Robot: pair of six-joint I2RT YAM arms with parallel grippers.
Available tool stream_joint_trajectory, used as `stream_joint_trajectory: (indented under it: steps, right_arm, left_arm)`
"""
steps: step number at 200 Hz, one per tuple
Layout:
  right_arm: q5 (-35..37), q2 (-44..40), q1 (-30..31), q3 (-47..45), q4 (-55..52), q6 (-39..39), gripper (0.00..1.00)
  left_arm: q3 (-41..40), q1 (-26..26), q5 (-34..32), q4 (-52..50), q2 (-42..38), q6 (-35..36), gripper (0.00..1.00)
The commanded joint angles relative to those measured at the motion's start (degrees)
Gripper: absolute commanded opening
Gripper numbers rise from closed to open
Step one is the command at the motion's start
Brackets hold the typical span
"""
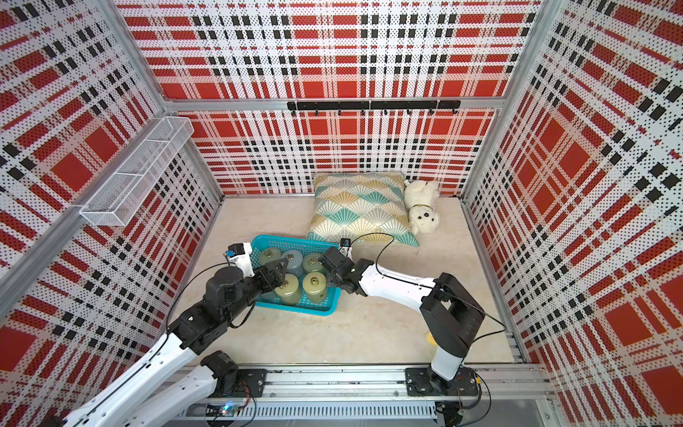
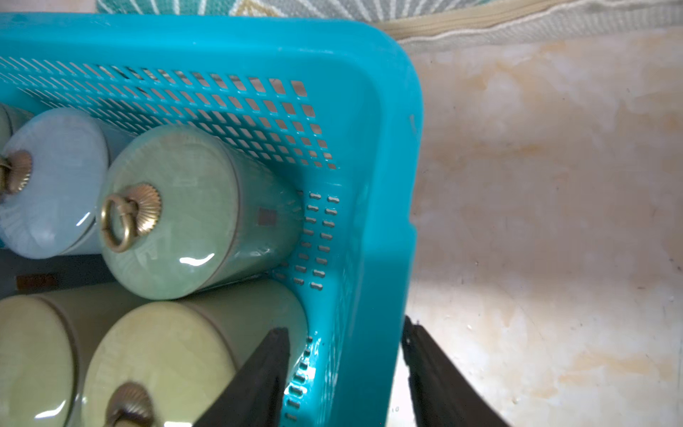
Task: Take the tea canister out of the basket
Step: Adjust the distractor at the center of the board.
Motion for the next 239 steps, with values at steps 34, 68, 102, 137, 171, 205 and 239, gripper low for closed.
stream_joint_trajectory:
  steps: [34, 68, 102, 137, 171, 205, 239]
  right_arm:
    - [4.6, -1.3, -1.3, -0.8, -3.0, 0.0, 0.43]
    - [3.6, -5.6, -4.3, -5.7, -1.8, -0.6, 0.29]
    - [3.9, -10.2, -6.3, -9.7, -2.2, -1.1, 0.22]
    - [4.0, -15.5, -9.5, -14.0, -3.2, -2.4, 0.24]
    - [2.6, -20.3, -15.7, -17.9, -3.2, -5.6, 0.24]
    - [-0.9, -22.4, -23.1, -19.4, -1.9, -11.2, 0.25]
    - [-1.8, -20.9, -27.2, -16.9, -2.0, -15.3, 0.25]
  left_arm:
    - [-0.8, 0.6, 0.3, -0.3, -1.1, 1.3, 0.85]
    - [-0.8, 0.6, 0.2, -0.7, -1.9, 1.2, 0.85]
    - [-0.7, 0.6, 0.0, -0.9, -2.5, 1.0, 0.85]
    - [-0.2, 0.6, 0.6, -0.9, -1.9, 1.0, 0.85]
    - [0.0, 0.5, 2.0, -0.3, -0.8, 0.9, 0.85]
    - [-0.1, 0.1, 3.5, 1.1, 0.1, 0.6, 0.85]
    - [-0.4, -1.2, 6.3, 4.1, 1.7, 1.1, 0.90]
